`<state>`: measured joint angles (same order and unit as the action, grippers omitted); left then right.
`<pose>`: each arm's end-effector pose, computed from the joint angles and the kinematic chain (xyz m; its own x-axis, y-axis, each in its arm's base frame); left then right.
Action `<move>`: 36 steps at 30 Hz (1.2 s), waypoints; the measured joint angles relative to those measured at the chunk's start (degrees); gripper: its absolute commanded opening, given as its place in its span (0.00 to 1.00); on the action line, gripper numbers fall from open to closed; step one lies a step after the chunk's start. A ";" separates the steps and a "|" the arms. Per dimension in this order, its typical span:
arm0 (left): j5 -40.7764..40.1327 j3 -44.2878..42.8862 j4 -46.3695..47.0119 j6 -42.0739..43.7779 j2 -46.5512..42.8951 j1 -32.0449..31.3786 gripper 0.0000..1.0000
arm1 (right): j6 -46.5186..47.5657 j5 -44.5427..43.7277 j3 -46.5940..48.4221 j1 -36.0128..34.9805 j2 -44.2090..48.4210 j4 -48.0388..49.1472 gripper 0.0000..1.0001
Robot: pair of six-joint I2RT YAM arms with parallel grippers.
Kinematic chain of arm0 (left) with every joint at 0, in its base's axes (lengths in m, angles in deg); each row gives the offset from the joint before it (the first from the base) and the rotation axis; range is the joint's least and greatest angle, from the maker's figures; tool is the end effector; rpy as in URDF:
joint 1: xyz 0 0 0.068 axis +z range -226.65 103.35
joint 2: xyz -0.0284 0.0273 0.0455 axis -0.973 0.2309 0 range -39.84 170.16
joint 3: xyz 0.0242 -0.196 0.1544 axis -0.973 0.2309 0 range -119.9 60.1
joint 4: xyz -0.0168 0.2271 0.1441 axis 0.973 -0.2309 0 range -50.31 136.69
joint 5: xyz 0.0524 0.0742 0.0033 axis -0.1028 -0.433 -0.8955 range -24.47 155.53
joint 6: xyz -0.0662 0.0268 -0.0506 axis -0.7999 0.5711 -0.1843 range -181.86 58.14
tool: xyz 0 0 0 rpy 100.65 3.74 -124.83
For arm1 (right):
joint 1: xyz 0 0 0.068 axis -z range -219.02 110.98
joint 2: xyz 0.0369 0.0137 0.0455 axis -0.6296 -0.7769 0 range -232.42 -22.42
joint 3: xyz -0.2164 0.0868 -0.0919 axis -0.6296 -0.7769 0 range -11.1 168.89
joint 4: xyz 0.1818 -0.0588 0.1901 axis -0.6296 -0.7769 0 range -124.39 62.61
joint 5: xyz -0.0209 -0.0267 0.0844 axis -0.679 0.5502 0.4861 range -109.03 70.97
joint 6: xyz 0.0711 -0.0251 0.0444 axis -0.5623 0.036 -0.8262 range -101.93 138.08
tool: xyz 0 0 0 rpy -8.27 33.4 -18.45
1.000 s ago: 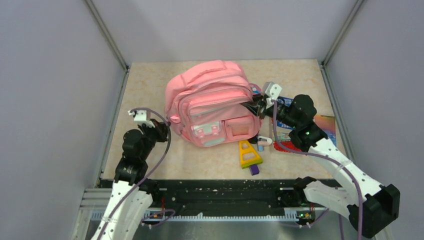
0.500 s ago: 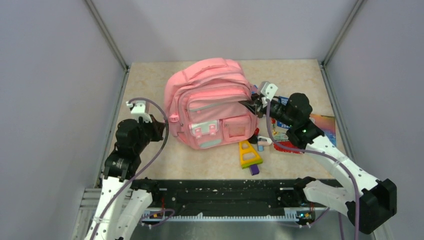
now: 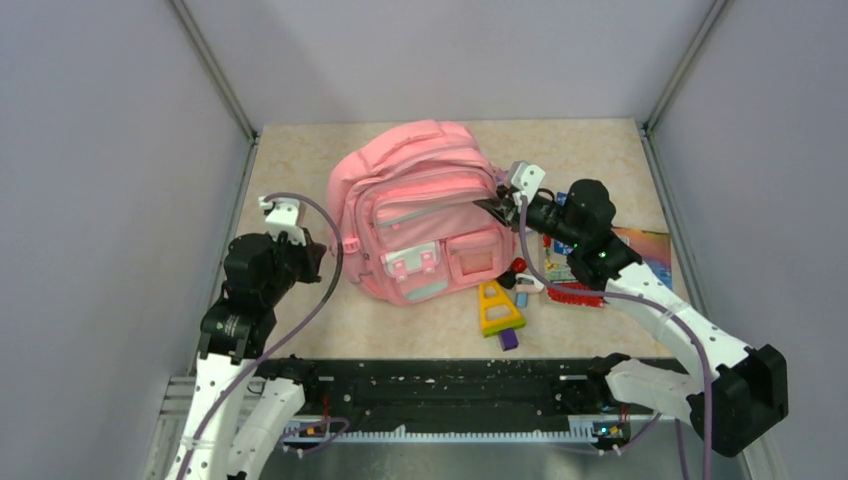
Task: Pack the student bag
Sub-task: Unzip the student bag at the center of the board.
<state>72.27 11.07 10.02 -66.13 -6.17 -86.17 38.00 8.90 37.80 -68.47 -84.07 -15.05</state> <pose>0.1846 -0.0402 0.3172 -0.3775 -0.0117 -0.9259 0.2448 0.9631 -0.1120 0.2511 0.1834 0.3272 0.2813 -0.1869 -0.9412 -0.7939 0.5056 -0.3377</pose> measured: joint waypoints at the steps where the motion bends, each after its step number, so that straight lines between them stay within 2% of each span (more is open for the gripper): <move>1: 0.35 0.00 0.00 0.00 -0.02 0.00 0.00 | 0.02 -0.04 0.00 0.00 -0.02 0.02 0.00; 11: 0.44 3.41 1.62 -7.04 -3.67 0.04 0.00 | -0.26 -0.61 -0.11 0.00 -0.35 0.76 0.00; 12: 0.26 4.00 1.88 -8.31 -4.33 0.04 0.03 | -0.42 -0.63 -0.17 0.00 -0.35 0.94 0.00; 17: -3.30 5.57 1.99 -13.73 -5.84 0.04 0.38 | -0.66 -0.83 -1.36 0.02 -0.09 2.62 0.00; 20: -6.27 5.92 1.60 -15.56 -5.81 0.09 0.47 | -0.66 -1.46 -1.66 0.02 0.22 2.69 0.00; 28: -7.76 6.08 -0.55 -16.59 -5.95 0.09 0.60 | 0.57 -1.40 -0.81 0.02 -0.09 1.99 0.00; 32: -5.35 6.08 -0.74 -14.88 -6.45 0.09 0.61 | 3.96 -0.07 3.08 0.07 -1.51 -1.66 0.00; 36: -0.33 6.03 -0.68 -12.20 -5.88 0.09 0.59 | 9.62 1.99 9.84 0.11 -3.32 -9.29 0.00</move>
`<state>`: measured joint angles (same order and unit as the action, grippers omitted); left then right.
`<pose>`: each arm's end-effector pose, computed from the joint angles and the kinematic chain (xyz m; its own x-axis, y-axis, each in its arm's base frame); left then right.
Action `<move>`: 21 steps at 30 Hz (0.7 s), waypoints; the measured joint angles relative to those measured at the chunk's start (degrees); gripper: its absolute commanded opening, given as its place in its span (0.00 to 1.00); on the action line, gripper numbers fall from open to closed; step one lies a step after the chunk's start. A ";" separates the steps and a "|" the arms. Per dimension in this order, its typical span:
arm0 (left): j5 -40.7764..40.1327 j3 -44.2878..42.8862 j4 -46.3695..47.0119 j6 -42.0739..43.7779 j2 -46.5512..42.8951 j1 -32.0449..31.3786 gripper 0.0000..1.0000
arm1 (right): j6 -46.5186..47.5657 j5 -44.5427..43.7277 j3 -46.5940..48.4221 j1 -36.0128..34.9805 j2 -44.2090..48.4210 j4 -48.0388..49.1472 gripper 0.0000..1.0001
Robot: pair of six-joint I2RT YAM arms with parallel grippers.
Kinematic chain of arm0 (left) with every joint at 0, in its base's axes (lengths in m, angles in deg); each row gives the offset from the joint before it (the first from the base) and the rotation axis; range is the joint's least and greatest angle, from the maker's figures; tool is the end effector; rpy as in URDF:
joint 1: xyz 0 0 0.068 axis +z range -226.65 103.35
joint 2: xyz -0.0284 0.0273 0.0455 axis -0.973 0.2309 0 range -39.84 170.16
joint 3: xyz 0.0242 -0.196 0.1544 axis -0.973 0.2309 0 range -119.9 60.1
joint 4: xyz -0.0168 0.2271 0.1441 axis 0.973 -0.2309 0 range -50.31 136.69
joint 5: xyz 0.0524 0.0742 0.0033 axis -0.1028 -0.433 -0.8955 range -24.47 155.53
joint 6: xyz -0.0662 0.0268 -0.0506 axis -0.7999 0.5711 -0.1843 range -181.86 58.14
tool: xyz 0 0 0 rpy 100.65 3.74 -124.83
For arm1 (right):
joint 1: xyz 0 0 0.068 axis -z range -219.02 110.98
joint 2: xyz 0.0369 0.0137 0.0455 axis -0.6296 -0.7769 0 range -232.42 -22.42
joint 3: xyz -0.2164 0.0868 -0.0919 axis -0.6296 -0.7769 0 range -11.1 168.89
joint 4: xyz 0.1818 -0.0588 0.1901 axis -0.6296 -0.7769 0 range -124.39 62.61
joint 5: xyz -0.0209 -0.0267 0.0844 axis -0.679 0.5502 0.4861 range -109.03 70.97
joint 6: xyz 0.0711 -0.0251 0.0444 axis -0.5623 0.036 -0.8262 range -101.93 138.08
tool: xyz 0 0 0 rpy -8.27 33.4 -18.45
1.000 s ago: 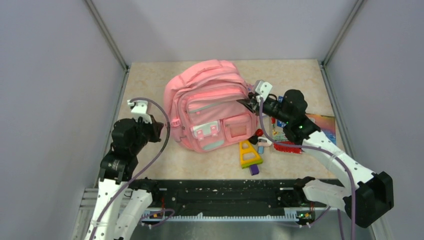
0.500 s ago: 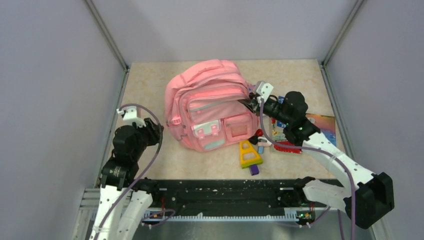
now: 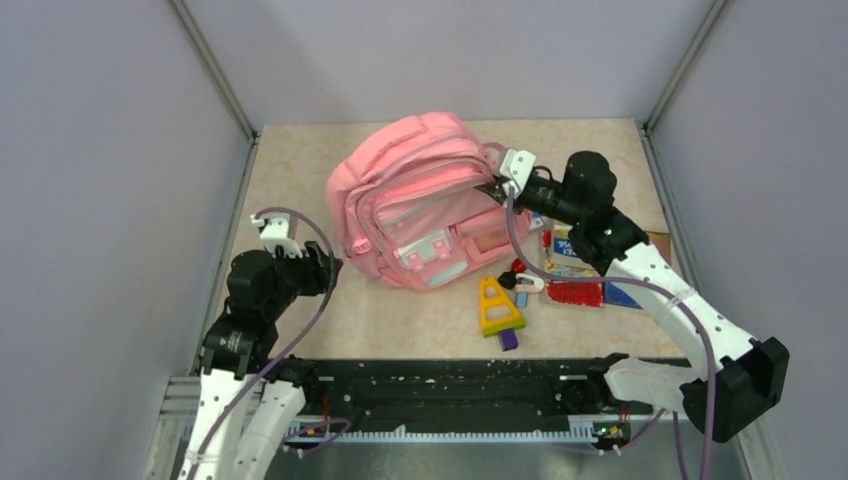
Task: Pack the student bag
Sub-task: Unzip the student bag at the center of the board.
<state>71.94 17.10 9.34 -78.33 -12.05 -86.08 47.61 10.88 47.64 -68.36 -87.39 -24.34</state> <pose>0.1718 -0.0373 0.2933 -0.4314 -0.2140 -0.8764 0.1487 0.9413 -0.3030 0.2581 0.1893 0.3562 0.3813 -0.2758 -0.8823 -0.7709 0.4318 -0.4682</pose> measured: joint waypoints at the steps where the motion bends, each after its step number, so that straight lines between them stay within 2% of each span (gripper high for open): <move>1: 1.66 -0.07 0.02 0.61 0.35 0.00 0.58 | 1.68 0.33 2.10 0.00 -0.50 -2.43 0.00; 11: 14.27 -0.04 1.05 5.11 1.75 0.00 0.55 | 15.04 1.27 18.67 0.24 -3.37 -25.42 0.00; 17: 22.80 3.96 7.30 3.43 1.68 0.00 0.50 | 14.75 1.40 20.13 0.28 -3.34 -28.06 0.00; 21: 24.28 8.44 10.71 0.98 0.39 0.00 0.50 | 12.15 0.87 19.47 0.28 -2.69 -26.88 0.00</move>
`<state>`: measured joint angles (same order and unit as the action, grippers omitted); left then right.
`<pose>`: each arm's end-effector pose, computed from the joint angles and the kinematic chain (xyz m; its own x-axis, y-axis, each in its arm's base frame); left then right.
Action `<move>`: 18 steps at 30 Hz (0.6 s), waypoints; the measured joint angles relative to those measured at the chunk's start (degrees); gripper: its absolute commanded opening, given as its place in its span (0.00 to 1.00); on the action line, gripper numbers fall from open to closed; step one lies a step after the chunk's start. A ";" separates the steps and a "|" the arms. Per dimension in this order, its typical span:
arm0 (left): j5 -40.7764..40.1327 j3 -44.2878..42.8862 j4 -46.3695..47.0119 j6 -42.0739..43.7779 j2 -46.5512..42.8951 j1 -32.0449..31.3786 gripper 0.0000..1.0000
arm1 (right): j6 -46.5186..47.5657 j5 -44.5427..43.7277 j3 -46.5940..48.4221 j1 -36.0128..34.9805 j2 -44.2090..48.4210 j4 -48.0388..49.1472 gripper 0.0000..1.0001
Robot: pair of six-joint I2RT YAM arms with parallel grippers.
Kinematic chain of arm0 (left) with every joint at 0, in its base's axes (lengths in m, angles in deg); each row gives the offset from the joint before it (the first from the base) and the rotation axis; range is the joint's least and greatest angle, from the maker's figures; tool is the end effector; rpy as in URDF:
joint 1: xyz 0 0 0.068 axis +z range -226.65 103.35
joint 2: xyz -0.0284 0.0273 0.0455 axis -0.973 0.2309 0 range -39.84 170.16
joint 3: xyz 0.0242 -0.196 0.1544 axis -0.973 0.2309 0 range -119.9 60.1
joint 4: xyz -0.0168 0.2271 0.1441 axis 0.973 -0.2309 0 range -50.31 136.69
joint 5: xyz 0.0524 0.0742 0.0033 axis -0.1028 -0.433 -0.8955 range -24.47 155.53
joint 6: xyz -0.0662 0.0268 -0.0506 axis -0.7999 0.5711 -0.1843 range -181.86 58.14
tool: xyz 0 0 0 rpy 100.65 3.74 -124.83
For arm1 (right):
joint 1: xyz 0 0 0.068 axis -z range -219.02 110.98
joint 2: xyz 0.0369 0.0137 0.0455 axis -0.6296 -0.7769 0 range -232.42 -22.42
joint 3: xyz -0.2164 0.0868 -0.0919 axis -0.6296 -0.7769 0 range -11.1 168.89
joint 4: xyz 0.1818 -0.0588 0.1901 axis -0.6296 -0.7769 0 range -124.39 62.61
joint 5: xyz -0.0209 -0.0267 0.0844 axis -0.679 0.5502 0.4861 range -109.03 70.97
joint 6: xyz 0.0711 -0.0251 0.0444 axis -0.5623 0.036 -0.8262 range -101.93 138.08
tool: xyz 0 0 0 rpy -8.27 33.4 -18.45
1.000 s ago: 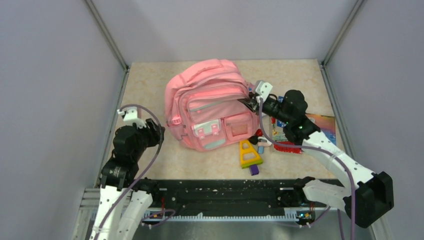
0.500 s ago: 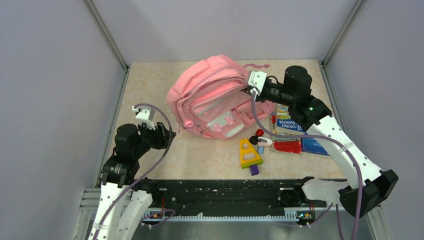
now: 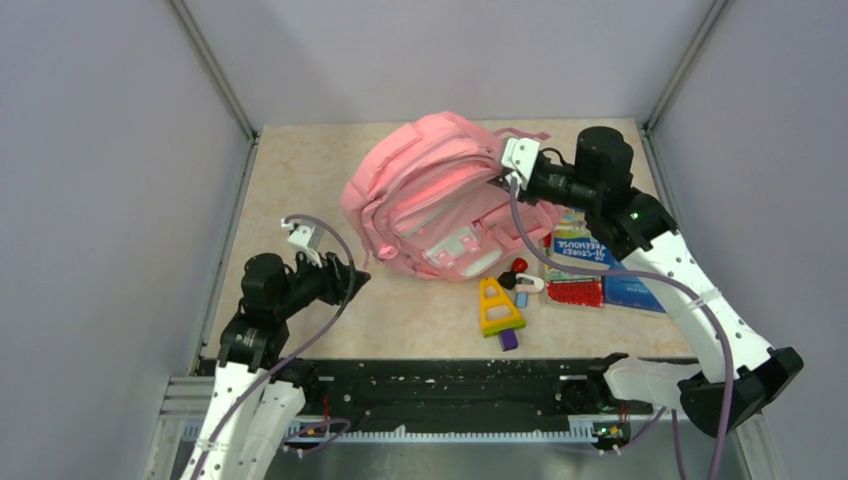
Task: Pack the student bag
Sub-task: Unzip the student bag at the center of the board.
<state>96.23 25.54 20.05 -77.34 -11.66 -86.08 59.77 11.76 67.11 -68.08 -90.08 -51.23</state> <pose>0.1758 -0.0693 0.2664 -0.4928 -0.1509 -0.8570 0.5001 0.7569 -0.4208 0.2462 0.1821 0.4096 0.4172 -0.4218 -0.8050 -0.7703 0.3058 -0.5595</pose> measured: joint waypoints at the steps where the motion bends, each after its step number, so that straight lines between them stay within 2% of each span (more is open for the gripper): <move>1: -0.70 0.57 0.11 -0.46 -0.57 0.00 0.51 | -0.81 -0.17 -0.59 0.00 0.44 0.59 0.00; 6: -5.95 2.40 4.35 -3.85 -2.73 0.00 0.52 | -3.85 -0.31 -3.04 0.00 2.69 2.51 0.00; 12: -6.73 10.51 14.71 -9.33 -1.95 0.00 0.51 | -5.66 -0.31 -4.44 0.00 3.80 3.72 0.00; 18: -5.35 17.25 25.75 -9.99 -1.44 -0.02 0.50 | -5.86 -0.31 -4.68 0.00 3.93 4.94 0.00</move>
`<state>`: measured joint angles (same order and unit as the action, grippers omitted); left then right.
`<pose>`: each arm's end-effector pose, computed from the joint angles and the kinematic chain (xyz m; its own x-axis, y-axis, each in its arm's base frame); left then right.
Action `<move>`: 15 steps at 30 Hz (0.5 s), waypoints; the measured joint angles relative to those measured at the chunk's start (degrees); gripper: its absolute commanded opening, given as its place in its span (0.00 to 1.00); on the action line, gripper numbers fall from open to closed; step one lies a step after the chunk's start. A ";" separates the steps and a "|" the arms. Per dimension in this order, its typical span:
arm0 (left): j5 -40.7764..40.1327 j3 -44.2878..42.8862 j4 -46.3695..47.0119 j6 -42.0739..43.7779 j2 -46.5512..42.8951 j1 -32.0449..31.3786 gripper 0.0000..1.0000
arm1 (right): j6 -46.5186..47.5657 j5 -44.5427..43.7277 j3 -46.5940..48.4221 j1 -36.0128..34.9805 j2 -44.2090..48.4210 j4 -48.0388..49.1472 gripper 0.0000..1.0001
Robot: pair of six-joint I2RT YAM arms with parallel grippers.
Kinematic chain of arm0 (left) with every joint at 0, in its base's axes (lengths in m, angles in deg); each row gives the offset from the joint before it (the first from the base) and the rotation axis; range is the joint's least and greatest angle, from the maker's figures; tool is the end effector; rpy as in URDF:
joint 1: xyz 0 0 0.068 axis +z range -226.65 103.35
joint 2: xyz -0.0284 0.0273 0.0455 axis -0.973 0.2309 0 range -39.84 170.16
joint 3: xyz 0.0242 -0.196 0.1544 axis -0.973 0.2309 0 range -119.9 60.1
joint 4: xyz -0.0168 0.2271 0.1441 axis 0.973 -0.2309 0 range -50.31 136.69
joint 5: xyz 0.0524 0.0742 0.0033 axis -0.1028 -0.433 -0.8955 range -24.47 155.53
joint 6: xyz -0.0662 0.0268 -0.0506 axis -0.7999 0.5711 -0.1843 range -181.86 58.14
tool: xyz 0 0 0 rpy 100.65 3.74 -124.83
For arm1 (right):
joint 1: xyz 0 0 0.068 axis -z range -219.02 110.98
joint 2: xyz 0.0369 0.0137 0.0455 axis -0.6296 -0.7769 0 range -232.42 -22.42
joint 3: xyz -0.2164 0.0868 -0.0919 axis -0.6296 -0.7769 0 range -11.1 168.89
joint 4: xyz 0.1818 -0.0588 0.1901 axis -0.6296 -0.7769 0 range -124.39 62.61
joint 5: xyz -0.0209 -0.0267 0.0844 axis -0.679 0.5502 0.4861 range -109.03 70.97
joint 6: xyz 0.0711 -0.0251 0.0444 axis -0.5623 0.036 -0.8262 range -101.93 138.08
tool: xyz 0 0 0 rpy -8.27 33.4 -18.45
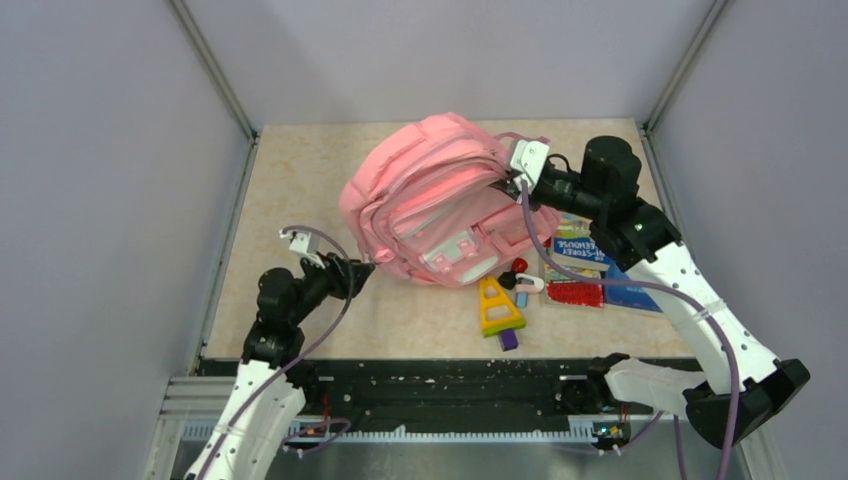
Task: Pack the student bag
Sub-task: Unzip the student bag at the center of the board.
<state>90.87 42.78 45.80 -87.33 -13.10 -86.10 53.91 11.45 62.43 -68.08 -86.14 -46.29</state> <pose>0.1982 -0.0666 0.2138 -0.4017 -0.3272 -0.8553 0.4332 0.7550 -0.4923 0.2363 0.1762 0.4097 0.3895 -0.3607 -0.8474 -0.7751 0.3686 -0.5132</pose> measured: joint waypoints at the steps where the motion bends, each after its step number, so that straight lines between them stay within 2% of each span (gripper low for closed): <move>1: 0.42 0.59 1.40 -0.11 0.04 0.00 0.50 | 0.00 -0.02 0.00 0.00 0.00 0.00 0.00; 9: 2.54 2.89 10.32 -0.11 1.22 -0.11 0.42 | 0.04 0.04 -0.02 0.00 0.00 -0.02 0.00; 15: 5.07 2.97 14.36 0.09 5.29 -0.17 0.47 | 0.17 0.09 -0.02 0.00 0.00 -0.04 0.00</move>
<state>95.94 45.76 60.16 -87.25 -7.81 -86.28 54.08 11.54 62.41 -68.08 -86.14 -46.33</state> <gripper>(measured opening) 0.438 0.177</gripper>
